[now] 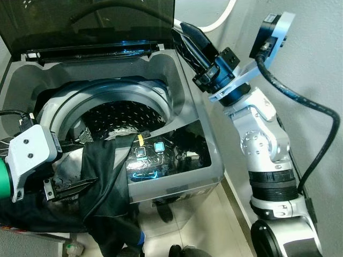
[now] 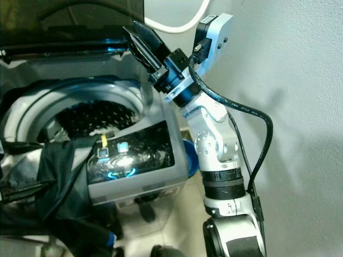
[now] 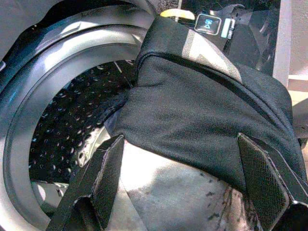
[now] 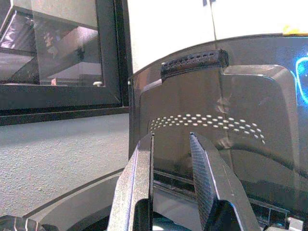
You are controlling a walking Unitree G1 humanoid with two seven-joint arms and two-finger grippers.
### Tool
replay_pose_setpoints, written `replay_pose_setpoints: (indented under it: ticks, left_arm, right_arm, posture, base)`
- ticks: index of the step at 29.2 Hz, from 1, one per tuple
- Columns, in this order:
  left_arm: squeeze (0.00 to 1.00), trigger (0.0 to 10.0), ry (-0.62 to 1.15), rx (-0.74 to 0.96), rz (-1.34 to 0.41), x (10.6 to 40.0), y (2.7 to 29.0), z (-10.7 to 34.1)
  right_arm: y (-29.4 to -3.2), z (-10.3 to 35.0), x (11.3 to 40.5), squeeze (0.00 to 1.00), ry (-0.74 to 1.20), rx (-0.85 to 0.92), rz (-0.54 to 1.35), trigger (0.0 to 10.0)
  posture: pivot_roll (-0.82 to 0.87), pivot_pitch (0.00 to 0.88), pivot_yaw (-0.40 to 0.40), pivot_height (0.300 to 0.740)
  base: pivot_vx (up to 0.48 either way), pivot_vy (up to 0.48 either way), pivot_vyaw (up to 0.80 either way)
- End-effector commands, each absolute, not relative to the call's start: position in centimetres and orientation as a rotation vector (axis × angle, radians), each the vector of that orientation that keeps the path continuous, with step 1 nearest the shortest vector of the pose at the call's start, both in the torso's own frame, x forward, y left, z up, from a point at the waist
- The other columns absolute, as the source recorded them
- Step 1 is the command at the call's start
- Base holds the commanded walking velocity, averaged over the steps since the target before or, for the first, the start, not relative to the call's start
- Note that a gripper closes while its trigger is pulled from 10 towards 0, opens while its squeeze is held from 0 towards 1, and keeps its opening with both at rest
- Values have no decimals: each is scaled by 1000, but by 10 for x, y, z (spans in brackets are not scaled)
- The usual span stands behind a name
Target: Clothes washing
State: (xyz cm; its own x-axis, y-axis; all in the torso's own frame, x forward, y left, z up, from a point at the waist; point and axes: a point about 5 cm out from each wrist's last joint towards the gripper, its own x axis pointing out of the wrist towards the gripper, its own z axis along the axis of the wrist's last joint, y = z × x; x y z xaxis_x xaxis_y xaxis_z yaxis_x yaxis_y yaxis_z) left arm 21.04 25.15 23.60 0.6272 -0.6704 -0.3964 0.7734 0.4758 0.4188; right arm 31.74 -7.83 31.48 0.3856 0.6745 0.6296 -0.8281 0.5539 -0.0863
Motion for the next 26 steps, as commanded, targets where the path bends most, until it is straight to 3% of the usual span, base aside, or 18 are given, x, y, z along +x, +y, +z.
replay_pose_setpoints:
  ticks: [1, 2, 3, 4, 5, 14, 15, 26]
  left_arm:
    - [0, 0, 167, 595, -874, 213, 252, 235]
    - [0, 0, 167, 595, -874, 213, 252, 235]
    - [0, 6588, 111, 584, -842, 218, 251, 244]
    - [0, 6588, 111, 584, -842, 218, 251, 244]
    - [0, 0, 68, 563, -829, 221, 250, 252]
    - [0, 0, -45, 535, -843, 231, 236, 271]
    - [0, 10000, -33, 534, -865, 230, 233, 270]
    - [0, 10000, 108, 455, -1003, 207, 226, 248]
  right_arm:
    - [-79, 317, 317, 0, -681, 240, 972, 10000]
    - [-79, 317, 317, 0, -681, 240, 972, 10000]
    - [-79, 317, 317, 0, -681, 239, 971, 10000]
    - [-79, 317, 317, 0, -681, 239, 971, 10000]
    - [-79, 317, 317, 0, -680, 239, 970, 10000]
    - [-78, 317, 318, 0, -681, 244, 964, 10000]
    - [-78, 317, 318, 0, -683, 244, 963, 10000]
    - [-80, 315, 317, 0, -680, 245, 950, 10000]
  posture:
    - [184, 72, 10, 740]
    - [184, 72, 10, 740]
    - [183, 75, 11, 740]
    - [183, 75, 11, 740]
    - [184, 77, 12, 740]
    - [183, 77, 18, 740]
    - [179, 78, 22, 740]
    - [186, 85, 30, 740]
  base:
    - [0, 0, 0]
    - [0, 0, 0]
    - [0, 0, 0]
    - [0, 0, 0]
    - [0, 0, 0]
    - [0, 0, 0]
    - [0, 0, 0]
    - [0, 0, 0]
